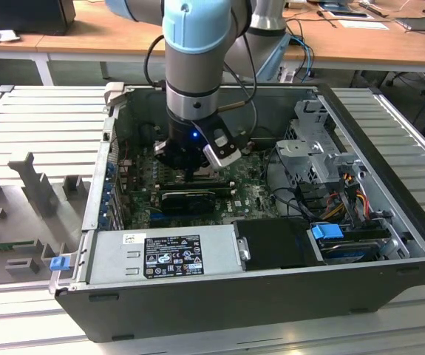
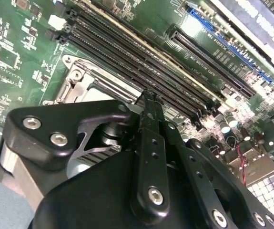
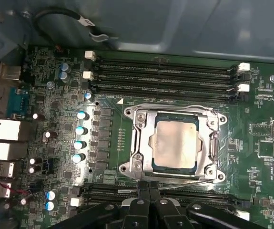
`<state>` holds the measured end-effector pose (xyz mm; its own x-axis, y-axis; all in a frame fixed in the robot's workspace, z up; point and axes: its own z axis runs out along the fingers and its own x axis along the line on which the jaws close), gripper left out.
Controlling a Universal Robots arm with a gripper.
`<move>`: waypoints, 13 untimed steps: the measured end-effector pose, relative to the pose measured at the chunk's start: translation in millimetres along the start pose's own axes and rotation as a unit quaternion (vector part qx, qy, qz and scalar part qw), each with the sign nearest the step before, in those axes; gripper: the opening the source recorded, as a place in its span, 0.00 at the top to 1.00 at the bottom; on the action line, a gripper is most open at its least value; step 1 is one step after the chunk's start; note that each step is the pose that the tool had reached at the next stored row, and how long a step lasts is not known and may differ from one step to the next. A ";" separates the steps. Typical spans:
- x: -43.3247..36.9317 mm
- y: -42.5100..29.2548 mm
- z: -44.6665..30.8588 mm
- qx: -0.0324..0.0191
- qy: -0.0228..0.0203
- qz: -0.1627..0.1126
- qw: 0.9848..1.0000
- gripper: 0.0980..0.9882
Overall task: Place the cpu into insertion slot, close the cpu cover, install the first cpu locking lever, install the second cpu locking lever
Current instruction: 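Install the second cpu locking lever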
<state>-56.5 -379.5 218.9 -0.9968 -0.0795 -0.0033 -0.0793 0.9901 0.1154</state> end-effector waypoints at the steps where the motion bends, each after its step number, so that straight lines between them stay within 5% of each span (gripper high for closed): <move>1: 0.7 -0.4 0.4 0.000 0.000 -0.001 1.000 0.99; 8: 8.8 -1.7 2.5 -0.002 0.002 -0.018 1.000 0.99; 13: 17.6 -3.0 7.9 -0.015 0.001 -0.022 1.000 0.99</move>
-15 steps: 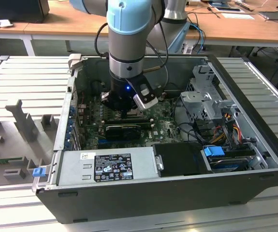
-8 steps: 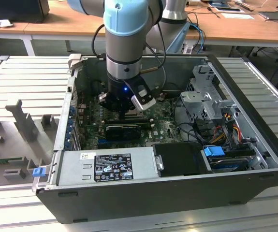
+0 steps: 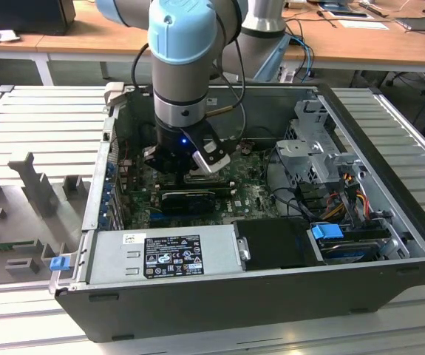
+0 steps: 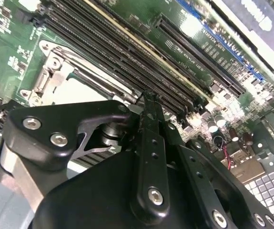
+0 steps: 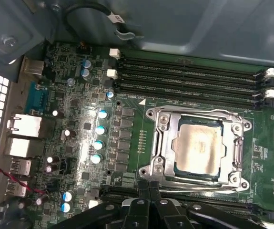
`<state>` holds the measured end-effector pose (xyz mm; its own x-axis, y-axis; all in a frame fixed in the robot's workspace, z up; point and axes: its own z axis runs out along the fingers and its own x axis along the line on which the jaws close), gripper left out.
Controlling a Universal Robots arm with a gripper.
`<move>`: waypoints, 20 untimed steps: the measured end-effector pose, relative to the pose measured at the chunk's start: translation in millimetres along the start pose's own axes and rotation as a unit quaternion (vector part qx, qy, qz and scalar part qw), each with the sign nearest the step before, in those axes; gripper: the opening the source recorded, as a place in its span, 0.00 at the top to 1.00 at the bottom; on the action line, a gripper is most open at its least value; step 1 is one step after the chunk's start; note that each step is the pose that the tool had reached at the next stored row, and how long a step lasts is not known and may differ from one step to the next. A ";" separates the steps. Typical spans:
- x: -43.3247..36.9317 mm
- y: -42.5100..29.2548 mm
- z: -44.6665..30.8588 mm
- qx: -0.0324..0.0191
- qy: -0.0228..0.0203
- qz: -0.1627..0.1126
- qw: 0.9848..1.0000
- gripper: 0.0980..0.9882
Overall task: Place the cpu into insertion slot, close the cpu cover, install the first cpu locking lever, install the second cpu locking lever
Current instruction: 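Install the second cpu locking lever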
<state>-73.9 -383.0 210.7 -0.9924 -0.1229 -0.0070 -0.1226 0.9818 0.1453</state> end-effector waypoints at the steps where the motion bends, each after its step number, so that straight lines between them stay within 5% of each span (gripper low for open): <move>1: 0.6 -0.7 0.7 -0.005 -0.001 0.000 1.000 0.99; 8: 1.6 -2.8 6.4 -0.013 -0.001 -0.002 1.000 0.99; 12: 1.5 -3.5 10.2 -0.030 -0.004 -0.003 1.000 0.99; 16: 2.1 -4.3 11.8 -0.036 -0.004 -0.003 0.999 0.99; 20: 2.1 -1.9 -4.1 -0.038 -0.003 -0.003 0.999 0.99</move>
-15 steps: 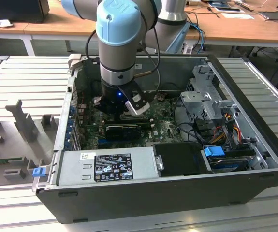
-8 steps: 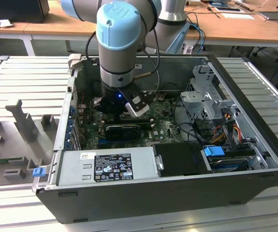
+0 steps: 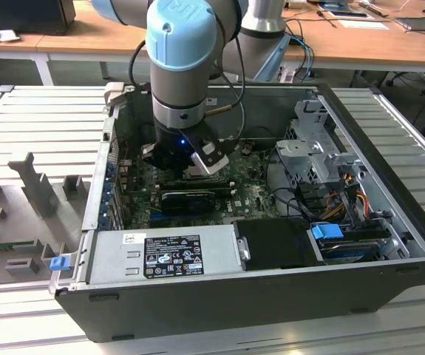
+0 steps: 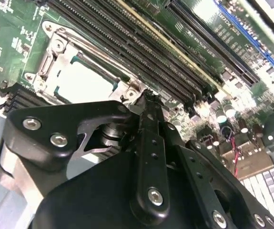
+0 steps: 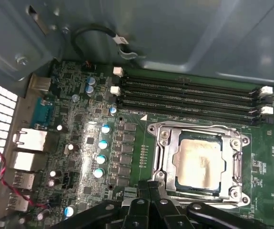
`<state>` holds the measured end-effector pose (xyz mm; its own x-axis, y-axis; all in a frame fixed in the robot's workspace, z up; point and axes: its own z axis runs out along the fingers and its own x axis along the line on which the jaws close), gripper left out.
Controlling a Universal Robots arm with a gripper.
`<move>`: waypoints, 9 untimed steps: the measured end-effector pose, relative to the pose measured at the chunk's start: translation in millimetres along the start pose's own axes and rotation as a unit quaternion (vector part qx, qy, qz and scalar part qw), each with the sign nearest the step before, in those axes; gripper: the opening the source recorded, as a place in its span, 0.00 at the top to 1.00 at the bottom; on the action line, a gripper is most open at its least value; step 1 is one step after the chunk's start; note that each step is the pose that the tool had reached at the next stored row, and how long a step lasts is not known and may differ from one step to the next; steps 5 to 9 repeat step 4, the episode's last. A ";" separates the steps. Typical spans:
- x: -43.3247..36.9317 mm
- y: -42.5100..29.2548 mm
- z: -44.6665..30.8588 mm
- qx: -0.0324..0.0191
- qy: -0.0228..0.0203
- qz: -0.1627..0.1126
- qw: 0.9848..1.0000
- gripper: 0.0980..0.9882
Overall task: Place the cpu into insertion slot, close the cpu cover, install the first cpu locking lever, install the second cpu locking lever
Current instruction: 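Install the second cpu locking lever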
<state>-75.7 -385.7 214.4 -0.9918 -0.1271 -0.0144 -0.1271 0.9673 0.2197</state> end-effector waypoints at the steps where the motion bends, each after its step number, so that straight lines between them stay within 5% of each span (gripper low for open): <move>1: 0.0 0.6 -2.7 0.000 0.000 0.000 1.000 0.99; 9: -0.2 1.9 -8.2 0.000 0.000 0.000 1.000 0.99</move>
